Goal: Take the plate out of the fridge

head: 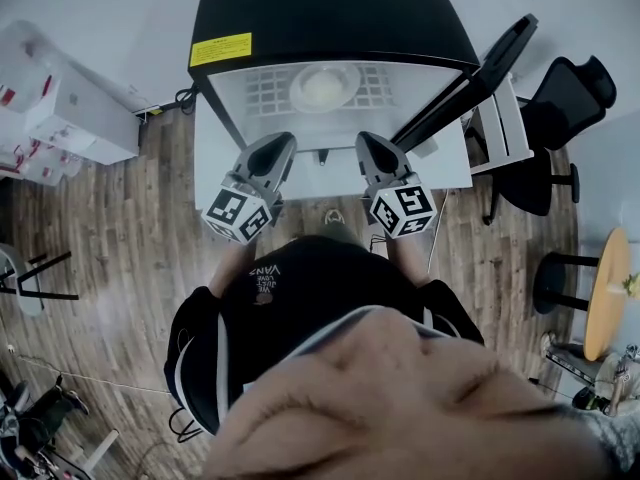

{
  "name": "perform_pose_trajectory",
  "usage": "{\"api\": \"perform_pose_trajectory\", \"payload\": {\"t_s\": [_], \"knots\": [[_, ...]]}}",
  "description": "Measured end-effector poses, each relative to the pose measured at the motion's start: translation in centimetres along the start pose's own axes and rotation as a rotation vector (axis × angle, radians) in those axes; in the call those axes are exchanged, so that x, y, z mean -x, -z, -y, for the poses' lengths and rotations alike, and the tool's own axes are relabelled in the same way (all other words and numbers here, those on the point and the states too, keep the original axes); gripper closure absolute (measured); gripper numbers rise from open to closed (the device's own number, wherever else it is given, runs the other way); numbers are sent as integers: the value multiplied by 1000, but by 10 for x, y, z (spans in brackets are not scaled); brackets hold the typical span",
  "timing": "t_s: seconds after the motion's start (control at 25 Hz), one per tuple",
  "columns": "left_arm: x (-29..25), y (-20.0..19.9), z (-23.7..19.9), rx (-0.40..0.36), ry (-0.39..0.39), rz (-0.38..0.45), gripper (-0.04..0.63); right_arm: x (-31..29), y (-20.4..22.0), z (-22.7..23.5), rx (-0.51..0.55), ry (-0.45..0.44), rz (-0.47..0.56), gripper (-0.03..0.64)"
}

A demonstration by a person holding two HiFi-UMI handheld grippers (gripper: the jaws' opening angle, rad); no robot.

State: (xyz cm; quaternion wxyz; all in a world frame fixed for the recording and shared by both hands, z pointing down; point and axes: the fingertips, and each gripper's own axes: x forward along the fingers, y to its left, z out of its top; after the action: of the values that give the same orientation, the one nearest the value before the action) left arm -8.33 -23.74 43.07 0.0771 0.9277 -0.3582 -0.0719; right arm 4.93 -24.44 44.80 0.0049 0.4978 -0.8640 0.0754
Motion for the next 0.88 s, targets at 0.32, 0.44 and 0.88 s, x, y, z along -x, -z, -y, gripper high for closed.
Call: {"api": "perform_pose_trajectory", "payload": {"t_s": [0.32, 0.44, 0.88], "knots": [[-24, -2, -17, 3, -36, -8, 561, -26, -8, 18, 11, -38, -10, 604], [-33, 3, -30, 24, -82, -41, 561, -35, -11, 23, 18, -51, -11, 604], [-54, 21, -57, 143, -148, -96, 561, -53, -14, 39, 21, -70, -21, 604]]}}
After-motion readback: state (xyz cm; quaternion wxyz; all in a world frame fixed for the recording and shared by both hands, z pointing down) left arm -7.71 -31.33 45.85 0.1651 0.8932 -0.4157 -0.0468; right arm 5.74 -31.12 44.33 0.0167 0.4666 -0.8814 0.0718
